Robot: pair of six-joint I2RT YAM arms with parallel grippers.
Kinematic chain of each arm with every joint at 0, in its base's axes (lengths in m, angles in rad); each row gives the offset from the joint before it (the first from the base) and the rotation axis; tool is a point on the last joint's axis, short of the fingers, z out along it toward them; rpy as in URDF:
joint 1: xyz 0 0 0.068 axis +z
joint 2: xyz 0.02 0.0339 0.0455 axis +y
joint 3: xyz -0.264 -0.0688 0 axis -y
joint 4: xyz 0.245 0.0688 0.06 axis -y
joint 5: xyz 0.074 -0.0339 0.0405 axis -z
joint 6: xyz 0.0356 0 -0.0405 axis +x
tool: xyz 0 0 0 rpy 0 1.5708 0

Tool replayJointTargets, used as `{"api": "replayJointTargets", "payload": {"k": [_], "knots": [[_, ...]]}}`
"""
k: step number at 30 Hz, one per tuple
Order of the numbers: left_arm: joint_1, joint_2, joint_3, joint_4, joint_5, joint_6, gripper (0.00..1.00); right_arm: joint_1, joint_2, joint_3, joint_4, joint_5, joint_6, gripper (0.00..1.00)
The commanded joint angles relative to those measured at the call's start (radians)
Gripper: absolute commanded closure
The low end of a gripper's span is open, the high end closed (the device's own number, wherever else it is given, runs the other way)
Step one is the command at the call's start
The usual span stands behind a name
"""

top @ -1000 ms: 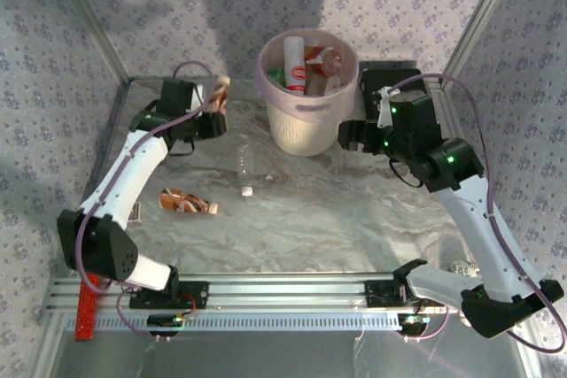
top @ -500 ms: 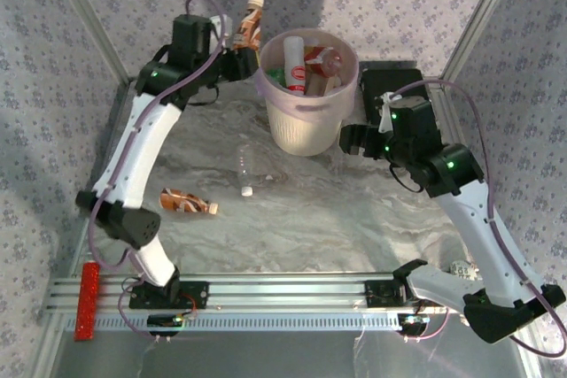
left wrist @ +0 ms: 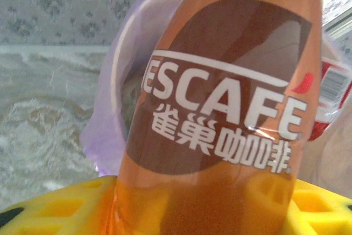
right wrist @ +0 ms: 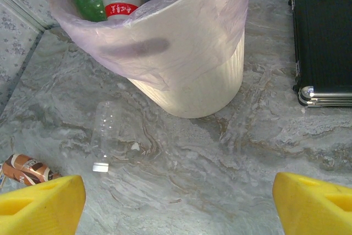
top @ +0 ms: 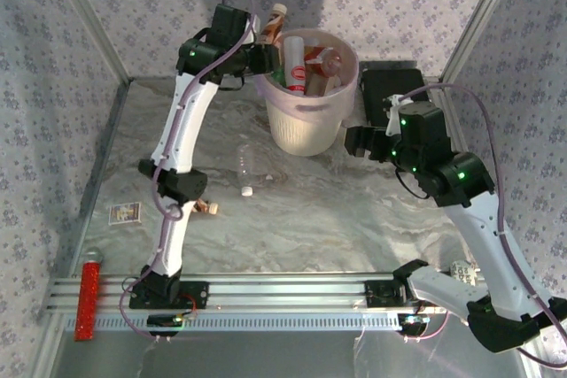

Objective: Put the plastic bottles in the bin

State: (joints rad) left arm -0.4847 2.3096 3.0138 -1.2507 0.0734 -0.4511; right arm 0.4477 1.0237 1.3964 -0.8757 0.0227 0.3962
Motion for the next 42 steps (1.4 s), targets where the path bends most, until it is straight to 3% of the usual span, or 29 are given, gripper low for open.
{"api": "replayJointTargets", "payload": {"k": [1,3,5,9,16,23,33,42], "knots": [[-0.012,0.012,0.054,-0.116,-0.010,0.017,0.35,0.003,-0.013,-0.014,-0.016,0.016,0.007,0.10],[-0.015,0.045,0.139,-0.149,-0.023,0.031,0.34,0.002,-0.013,-0.014,-0.016,0.015,0.006,0.10],[-0.013,0.037,0.121,-0.144,-0.025,0.035,0.32,0.002,-0.013,-0.014,-0.017,0.014,0.005,0.10],[-0.017,0.052,0.166,-0.165,-0.036,0.057,0.20,-0.001,-0.010,-0.016,-0.014,0.012,0.004,0.10],[-0.022,0.059,0.168,-0.185,-0.067,0.084,0.17,-0.001,0.001,-0.023,-0.006,0.006,0.006,0.11],[-0.033,0.060,0.168,-0.146,-0.058,0.097,0.24,-0.001,-0.001,-0.022,-0.005,0.007,0.009,0.11],[-0.091,0.049,0.168,-0.144,-0.091,0.176,0.10,0.003,0.003,-0.025,-0.002,0.006,0.015,0.11],[-0.095,0.000,0.168,-0.103,-0.131,0.196,0.10,0.008,0.006,-0.024,0.000,0.009,0.018,0.11]]}}
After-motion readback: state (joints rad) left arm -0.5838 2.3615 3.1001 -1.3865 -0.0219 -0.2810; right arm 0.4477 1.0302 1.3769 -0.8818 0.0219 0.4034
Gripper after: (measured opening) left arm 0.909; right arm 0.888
